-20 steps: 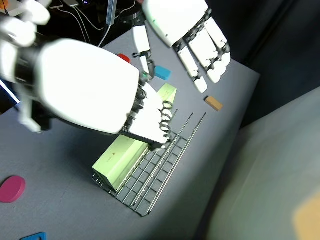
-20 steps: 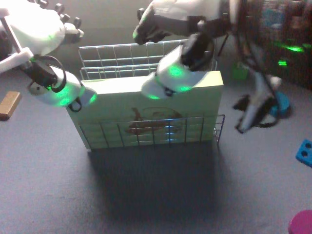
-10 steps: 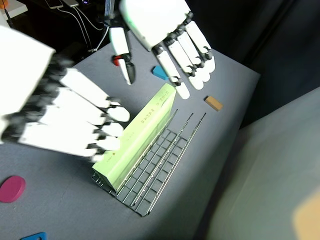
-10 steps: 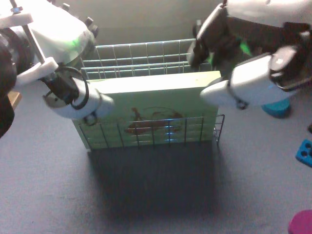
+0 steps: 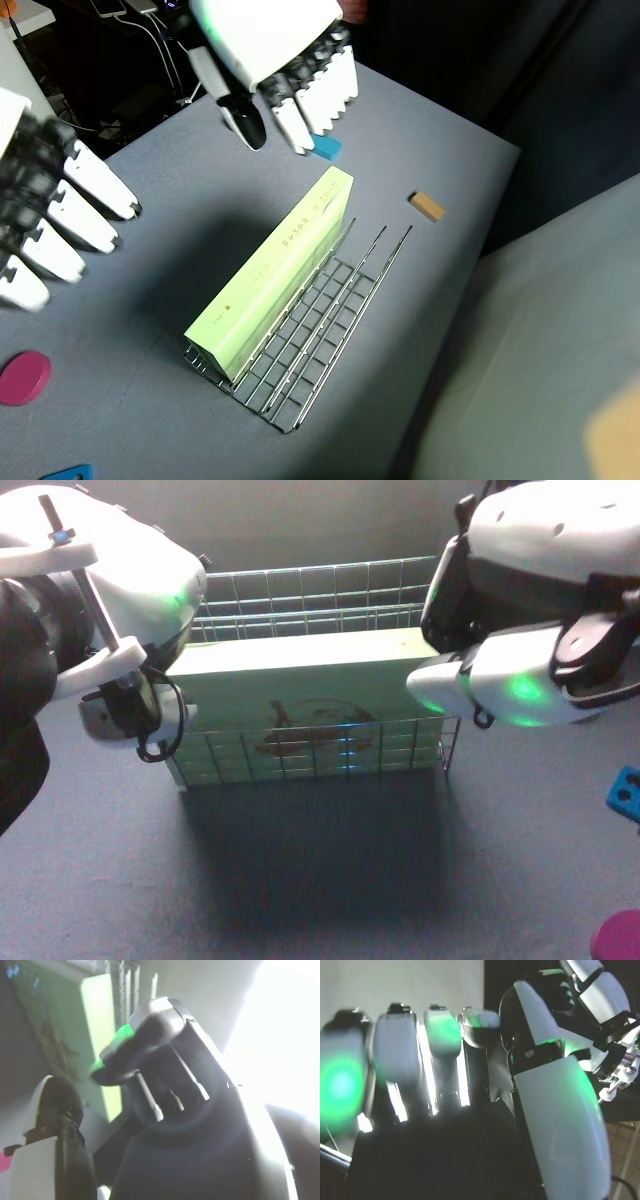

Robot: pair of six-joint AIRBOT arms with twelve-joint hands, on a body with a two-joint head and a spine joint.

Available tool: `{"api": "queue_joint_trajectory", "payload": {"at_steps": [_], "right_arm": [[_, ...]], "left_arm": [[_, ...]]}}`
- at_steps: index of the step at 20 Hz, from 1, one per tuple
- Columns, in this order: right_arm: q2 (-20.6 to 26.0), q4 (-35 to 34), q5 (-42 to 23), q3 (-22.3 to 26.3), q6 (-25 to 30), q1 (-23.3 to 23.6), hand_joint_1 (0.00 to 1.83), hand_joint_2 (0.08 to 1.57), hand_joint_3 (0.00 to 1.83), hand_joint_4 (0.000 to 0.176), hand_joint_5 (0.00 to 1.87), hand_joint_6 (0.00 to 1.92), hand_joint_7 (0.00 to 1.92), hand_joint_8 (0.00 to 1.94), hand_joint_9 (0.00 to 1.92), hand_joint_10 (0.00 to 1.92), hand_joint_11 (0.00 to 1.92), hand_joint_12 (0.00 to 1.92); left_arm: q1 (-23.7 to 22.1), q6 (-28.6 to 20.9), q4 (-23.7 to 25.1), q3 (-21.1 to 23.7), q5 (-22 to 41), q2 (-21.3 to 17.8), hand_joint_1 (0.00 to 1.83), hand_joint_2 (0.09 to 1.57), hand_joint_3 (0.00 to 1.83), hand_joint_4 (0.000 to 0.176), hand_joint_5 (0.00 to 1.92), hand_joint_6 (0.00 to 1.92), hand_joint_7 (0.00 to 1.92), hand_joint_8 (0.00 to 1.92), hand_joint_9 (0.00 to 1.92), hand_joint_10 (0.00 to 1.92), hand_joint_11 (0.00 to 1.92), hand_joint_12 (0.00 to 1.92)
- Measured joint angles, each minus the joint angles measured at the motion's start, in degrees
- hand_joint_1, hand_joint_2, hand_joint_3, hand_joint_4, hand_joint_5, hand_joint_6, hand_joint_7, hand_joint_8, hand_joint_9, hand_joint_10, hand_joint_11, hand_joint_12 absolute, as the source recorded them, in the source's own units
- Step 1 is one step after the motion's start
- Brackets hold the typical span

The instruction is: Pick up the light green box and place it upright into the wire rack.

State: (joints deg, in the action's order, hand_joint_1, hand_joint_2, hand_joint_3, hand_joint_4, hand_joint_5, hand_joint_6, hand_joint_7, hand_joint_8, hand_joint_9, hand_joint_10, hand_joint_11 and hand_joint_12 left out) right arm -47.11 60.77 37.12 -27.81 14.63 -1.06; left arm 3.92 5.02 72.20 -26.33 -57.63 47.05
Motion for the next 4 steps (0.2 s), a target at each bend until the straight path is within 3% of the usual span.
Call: {"api": "queue_joint_trajectory", "payload": {"at_steps": [2, 3, 4], "right_arm": [[-0.55, -0.22, 1.09, 0.00, 0.00, 0.00, 0.79, 1.41, 0.00, 0.000, 1.22, 1.92, 1.47, 1.94, 1.68, 1.92, 1.86, 1.92], [-0.79, -0.09, 1.53, 0.00, 0.00, 0.00, 0.81, 1.40, 0.01, 0.166, 1.24, 1.92, 1.47, 1.94, 1.67, 1.92, 1.85, 1.92], [-0.96, -0.09, 1.88, 0.00, 0.00, -0.02, 0.81, 1.40, 0.01, 0.166, 1.24, 1.92, 1.47, 1.94, 1.67, 1.92, 1.85, 1.92]], "left_arm": [[0.00, 0.00, 0.04, 0.15, -0.57, 0.00, 0.72, 1.29, 0.00, 0.000, 1.16, 1.92, 1.37, 1.92, 1.45, 1.92, 1.55, 1.92], [0.00, 0.00, 0.04, 0.15, -0.70, 0.00, 0.73, 1.29, 0.00, 0.000, 1.14, 1.92, 1.35, 1.92, 1.44, 1.92, 1.54, 1.92], [0.00, 0.00, 0.07, 0.15, -0.72, 0.00, 0.73, 1.29, 0.00, 0.000, 1.14, 1.92, 1.35, 1.92, 1.44, 1.92, 1.54, 1.92]]}}
